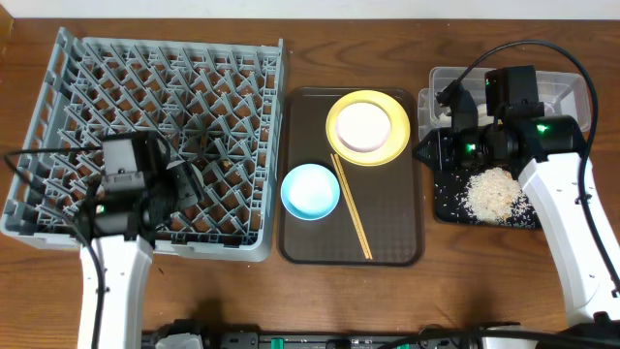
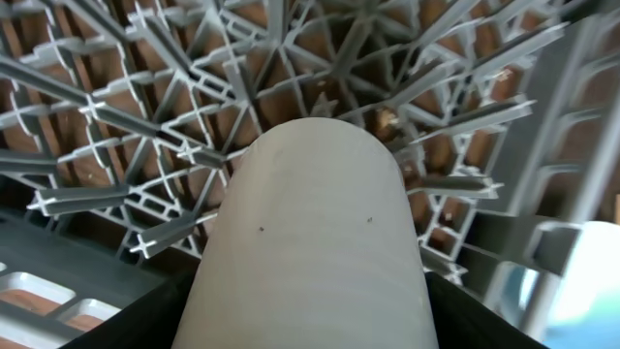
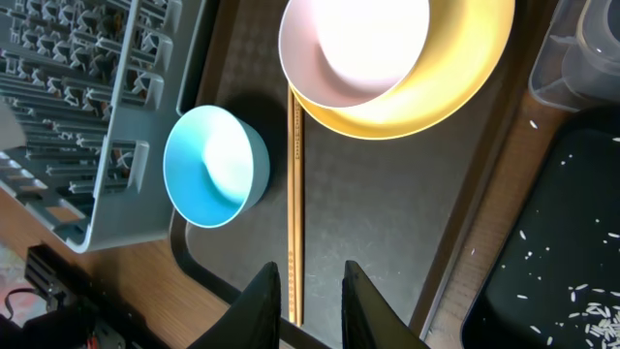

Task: Sort waste into correct bins and load items into the dishwasher
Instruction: 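Place the white cup upside down in the dish rack with the left gripper, then reach the left gripper to the light-blue bowl and grasp its rim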

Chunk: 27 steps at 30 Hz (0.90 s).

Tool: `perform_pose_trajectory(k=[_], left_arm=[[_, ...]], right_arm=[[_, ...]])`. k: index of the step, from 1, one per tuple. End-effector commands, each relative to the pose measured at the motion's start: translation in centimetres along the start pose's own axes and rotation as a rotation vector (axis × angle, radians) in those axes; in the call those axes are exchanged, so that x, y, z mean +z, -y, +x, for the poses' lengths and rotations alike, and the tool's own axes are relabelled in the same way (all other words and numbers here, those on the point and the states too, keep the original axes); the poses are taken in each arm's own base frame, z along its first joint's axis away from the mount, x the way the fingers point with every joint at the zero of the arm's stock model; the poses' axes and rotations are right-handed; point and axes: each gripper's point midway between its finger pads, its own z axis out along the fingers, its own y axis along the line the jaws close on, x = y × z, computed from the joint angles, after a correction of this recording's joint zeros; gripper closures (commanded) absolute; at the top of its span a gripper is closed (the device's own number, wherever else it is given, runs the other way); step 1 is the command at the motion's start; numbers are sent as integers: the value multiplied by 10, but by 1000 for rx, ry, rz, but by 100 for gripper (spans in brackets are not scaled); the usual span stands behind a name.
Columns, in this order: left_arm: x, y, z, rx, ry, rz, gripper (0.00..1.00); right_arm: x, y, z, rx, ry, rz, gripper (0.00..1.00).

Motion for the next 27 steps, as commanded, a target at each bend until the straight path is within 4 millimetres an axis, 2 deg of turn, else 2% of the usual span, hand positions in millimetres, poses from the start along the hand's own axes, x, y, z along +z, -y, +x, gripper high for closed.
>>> perform_pose_trajectory(k=[1, 10, 11, 12, 13, 15, 18, 21, 22, 24, 27], left_arm=[[11, -7, -2, 7, -34, -44, 53], [46, -12, 13, 8, -172, -86, 52], [49, -12, 14, 8, -182, -88, 44], [52, -12, 14, 8, -187, -89, 31], [54, -12, 13, 8, -189, -90, 11], [57, -11, 9, 8, -175, -86, 1], [53, -8, -3, 8, -126, -72, 0], [40, -2, -21, 8, -63, -54, 0], [34, 2, -27, 9, -41, -36, 0], [21, 15, -35, 22, -4, 17, 1], [6, 42, -32, 68, 20, 106, 1]], right_arm=[[-3, -3, -1, -28, 8, 0, 80], [-3, -3, 0, -27, 5, -1, 80], [-3, -3, 0, -27, 4, -1, 80], [-3, -3, 0, -26, 4, -1, 80], [-3, -3, 0, -26, 4, -1, 80], [-3, -3, 0, -26, 4, -1, 80], [-3, -3, 1, -25, 2, 0, 78], [-3, -4, 1, -24, 0, -3, 58], [-3, -4, 1, -24, 0, -8, 43], [-3, -4, 1, -24, 1, -8, 2], [-3, -4, -1, -29, 10, -8, 1]])
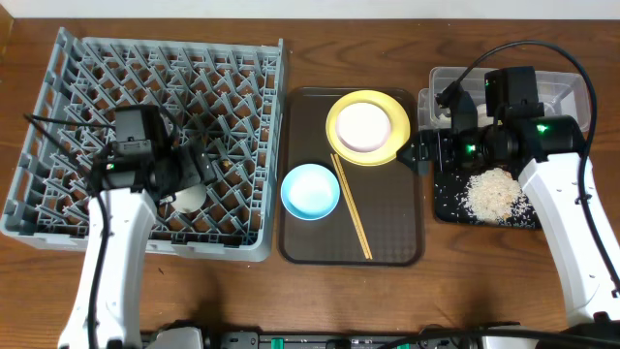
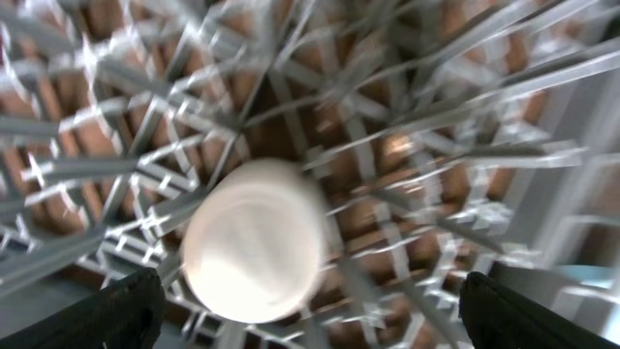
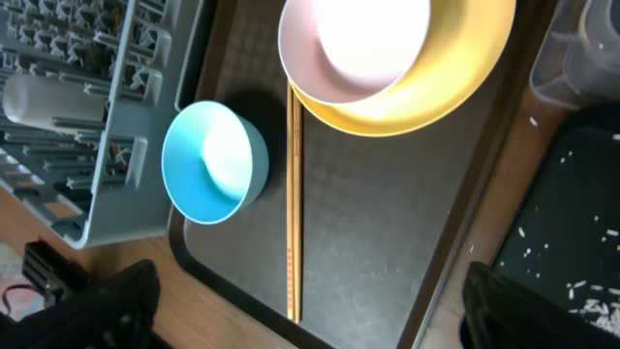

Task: Sort waste into correct bins and load items into the dishwasher
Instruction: 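Reach the left gripper to the light-blue bowl and grasp its rim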

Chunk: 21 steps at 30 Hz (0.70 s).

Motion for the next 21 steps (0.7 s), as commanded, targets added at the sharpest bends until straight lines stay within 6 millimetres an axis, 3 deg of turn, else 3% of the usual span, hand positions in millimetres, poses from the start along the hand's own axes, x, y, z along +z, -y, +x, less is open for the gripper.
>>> perform_pose_trajectory(k=[1, 5, 7, 10, 15, 21], left_arm=[[-26, 36, -3, 64, 51, 118, 1], [-37, 88, 25, 141, -9, 252, 1], [-40, 111, 39, 199, -36, 313, 1], [-43, 135, 41, 253, -13, 368, 1], [-40, 177, 54, 345, 3, 427, 0], [-6, 213, 84, 527, 2, 346, 3]], right_arm=[[-3, -5, -3, -23, 17, -10, 1], [-3, 11, -3, 7, 16, 80, 1], [-10, 45, 0, 179, 36, 279, 4], [-25, 80, 6, 368, 80, 499, 1], [-26, 82, 7, 368, 81, 513, 1], [-24, 79, 11, 372, 62, 493, 1]])
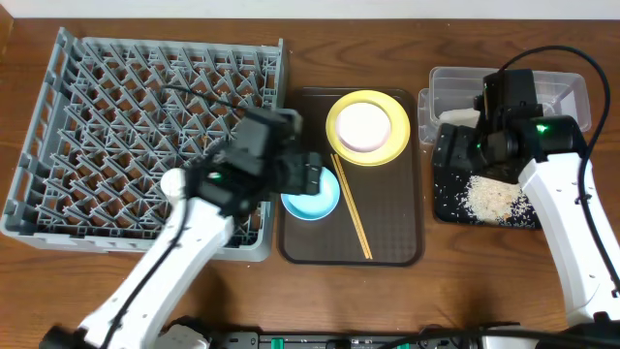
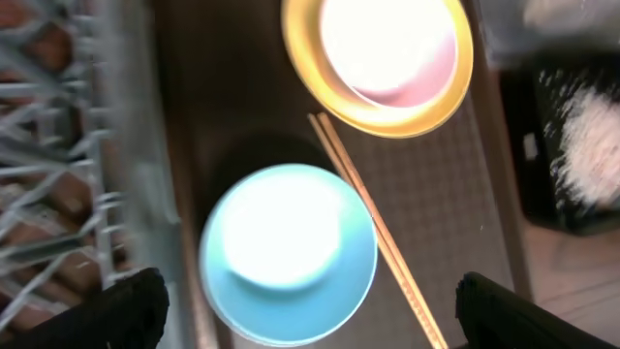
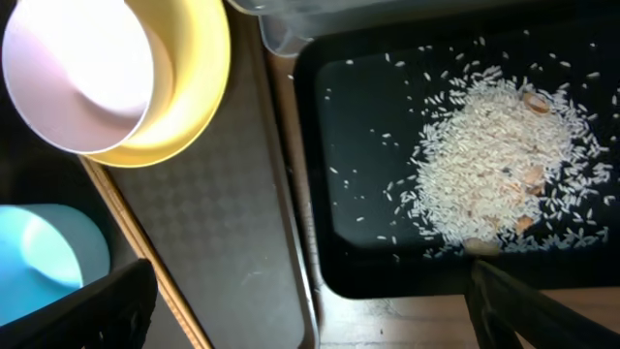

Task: Sort waste into correct bins and load items into the dishwasher
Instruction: 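Reach the left gripper to the light-blue bowl and grasp its rim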

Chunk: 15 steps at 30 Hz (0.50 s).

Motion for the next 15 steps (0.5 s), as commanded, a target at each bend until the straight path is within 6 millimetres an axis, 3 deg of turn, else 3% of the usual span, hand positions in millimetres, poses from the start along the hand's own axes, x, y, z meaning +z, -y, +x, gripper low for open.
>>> perform_pose_trajectory(k=[1, 9, 15], left_arm=[[26, 9, 9, 103, -33, -72, 3], [88, 29, 67, 237, -235, -109, 8], [114, 22, 95, 255, -334, -143, 35]], right_arm=[[-4, 1, -2, 29, 18, 7, 1], [-4, 1, 0, 29, 10, 7, 1], [-4, 1, 0, 29, 9, 7, 1]])
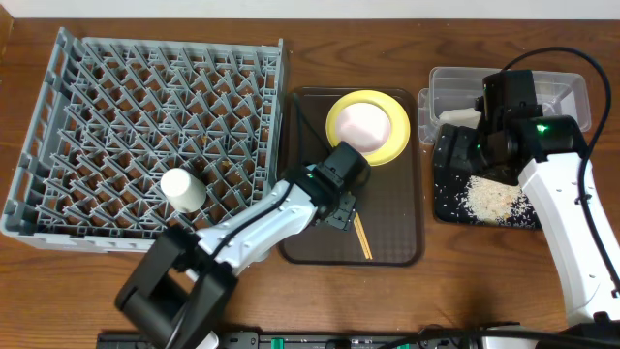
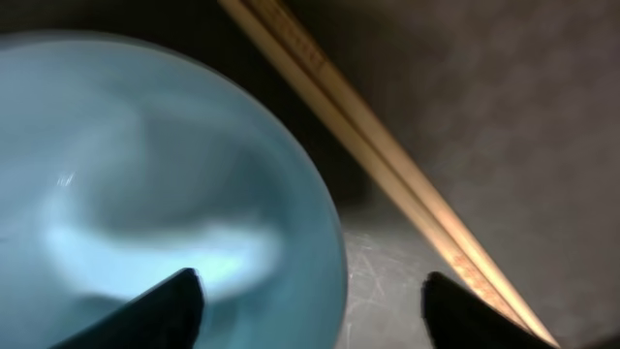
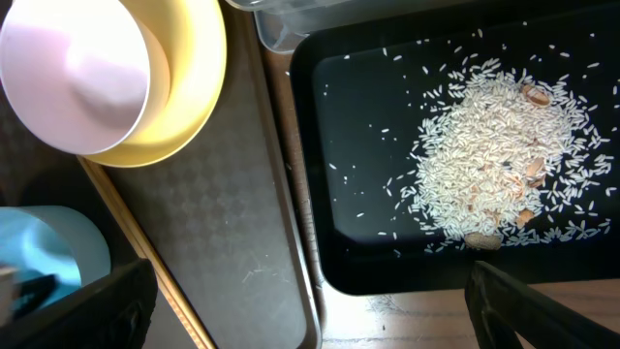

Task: Sort waste into correct bins and load items into the dishwasher
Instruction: 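Reach the left gripper to the light-blue bowl and grasp its rim, then carry the light-blue bowl with the left gripper and set it in the rack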

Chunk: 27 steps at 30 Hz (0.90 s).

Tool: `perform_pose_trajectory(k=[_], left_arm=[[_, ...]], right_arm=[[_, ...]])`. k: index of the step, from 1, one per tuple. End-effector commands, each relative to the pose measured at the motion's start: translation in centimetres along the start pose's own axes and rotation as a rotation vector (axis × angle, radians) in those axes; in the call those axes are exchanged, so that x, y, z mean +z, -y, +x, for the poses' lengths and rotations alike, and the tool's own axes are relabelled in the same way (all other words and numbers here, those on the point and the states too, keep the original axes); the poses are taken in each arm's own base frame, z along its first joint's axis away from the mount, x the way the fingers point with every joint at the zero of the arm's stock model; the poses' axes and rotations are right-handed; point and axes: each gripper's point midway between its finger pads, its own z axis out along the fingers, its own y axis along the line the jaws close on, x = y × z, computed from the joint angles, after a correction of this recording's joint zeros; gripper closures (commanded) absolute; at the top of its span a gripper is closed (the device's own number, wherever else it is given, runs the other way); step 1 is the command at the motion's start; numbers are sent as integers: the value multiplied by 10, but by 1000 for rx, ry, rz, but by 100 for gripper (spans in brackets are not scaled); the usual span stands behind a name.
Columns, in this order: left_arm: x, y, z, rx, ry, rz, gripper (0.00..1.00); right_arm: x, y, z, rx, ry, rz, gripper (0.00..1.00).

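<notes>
My left gripper (image 2: 310, 315) is open and low over the light blue bowl (image 2: 145, 165) on the brown tray (image 1: 397, 233). One finger is over the bowl's inside and the other is outside its rim. A pair of wooden chopsticks (image 2: 387, 165) lies just beside the bowl. In the overhead view the arm covers most of the bowl. A pink bowl (image 1: 364, 124) sits in a yellow plate (image 1: 392, 145) at the tray's far end. A white cup (image 1: 181, 189) lies in the grey dish rack (image 1: 165, 41). My right gripper (image 3: 310, 315) hangs open and empty above the tray's right edge.
A black tray (image 3: 349, 223) holding a heap of rice (image 3: 494, 155) lies right of the brown tray. Behind it stands a clear plastic container (image 1: 504, 92). The rack fills the left of the wooden table.
My left gripper has come down from well above the blue bowl to right at its rim, still open. The right gripper has hardly shifted.
At first my left gripper held the white cup over the rack and my right was shut above the brown tray. Then both were open, the cup lying in the rack. The left was then above the blue bowl, the right by the rice tray; now the left straddles the rim.
</notes>
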Motion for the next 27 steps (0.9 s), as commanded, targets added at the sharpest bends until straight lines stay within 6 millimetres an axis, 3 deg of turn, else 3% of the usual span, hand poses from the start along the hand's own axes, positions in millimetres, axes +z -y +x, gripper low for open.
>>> perform_pose_trajectory(k=[1, 3, 7, 10, 16, 21, 24, 27], left_arm=[[10, -3, 1, 13, -19, -26, 40], [13, -4, 2, 13, -28, -28, 54], [6, -1, -5, 12, 1, -19, 67], [-8, 2, -15, 12, 47, -4, 92], [-49, 8, -33, 11, 164, 37, 93], [-100, 9, -48, 0, 306, 78, 92], [-135, -4, -59, -38, 410, 89, 93], [-167, -32, -69, -109, 508, 77, 93]], right_arm=[[-4, 1, -1, 14, 14, 5, 1], [-4, 1, -1, 14, 14, 5, 1], [-4, 1, -1, 14, 13, 5, 1], [-4, 1, -1, 14, 13, 5, 1], [-4, 1, -1, 15, 13, 5, 2], [-4, 1, -1, 14, 13, 5, 2], [-4, 1, -1, 14, 13, 6, 2], [-4, 1, -1, 14, 13, 6, 2]])
